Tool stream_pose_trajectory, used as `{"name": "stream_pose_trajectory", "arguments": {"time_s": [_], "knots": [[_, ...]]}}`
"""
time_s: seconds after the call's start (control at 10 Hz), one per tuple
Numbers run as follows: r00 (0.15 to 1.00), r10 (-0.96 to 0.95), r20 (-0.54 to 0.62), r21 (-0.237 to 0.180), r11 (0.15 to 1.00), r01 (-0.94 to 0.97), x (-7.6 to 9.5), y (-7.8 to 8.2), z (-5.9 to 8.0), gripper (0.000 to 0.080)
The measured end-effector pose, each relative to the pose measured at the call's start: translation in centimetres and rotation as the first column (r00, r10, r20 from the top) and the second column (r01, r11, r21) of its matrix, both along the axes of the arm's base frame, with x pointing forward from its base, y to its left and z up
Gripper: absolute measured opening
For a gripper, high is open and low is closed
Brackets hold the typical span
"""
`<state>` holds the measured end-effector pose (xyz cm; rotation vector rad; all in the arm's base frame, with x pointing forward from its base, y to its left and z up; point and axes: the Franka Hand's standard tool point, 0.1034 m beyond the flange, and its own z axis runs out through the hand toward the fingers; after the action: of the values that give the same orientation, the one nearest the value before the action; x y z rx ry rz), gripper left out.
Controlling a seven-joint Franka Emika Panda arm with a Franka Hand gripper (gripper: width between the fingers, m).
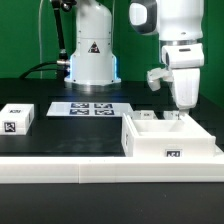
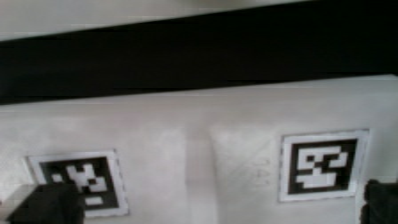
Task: Assemble cabinet
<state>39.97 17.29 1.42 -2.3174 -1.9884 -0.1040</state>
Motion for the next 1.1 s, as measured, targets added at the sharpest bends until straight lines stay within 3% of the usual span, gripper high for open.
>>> {"name": "stream_pose_trajectory", "arguments": {"time_s": [0.2,0.3,0.5,0.6,0.7,1.1], "knots": [[1.0,-0.002,-0.006,-0.001,1.0,0.002,-0.17,-0.09,-0.26,0.0514],[1.0,-0.003,-0.009,-0.001,1.0,0.003,-0.24,-0.14,-0.35,0.0514],[1.0,-0.005,-0.011,-0.002,1.0,0.005,-0.31,-0.24,-0.49,0.0196],[1.0,-0.006,-0.011,-0.001,1.0,0.006,-0.29,-0.29,-0.52,0.0196],[1.0,-0.008,-0.007,0.001,1.0,0.008,-0.17,-0.3,-0.46,0.0068],[1.0,-0.008,-0.007,0.001,1.0,0.008,-0.16,-0.3,-0.46,0.0069]]}}
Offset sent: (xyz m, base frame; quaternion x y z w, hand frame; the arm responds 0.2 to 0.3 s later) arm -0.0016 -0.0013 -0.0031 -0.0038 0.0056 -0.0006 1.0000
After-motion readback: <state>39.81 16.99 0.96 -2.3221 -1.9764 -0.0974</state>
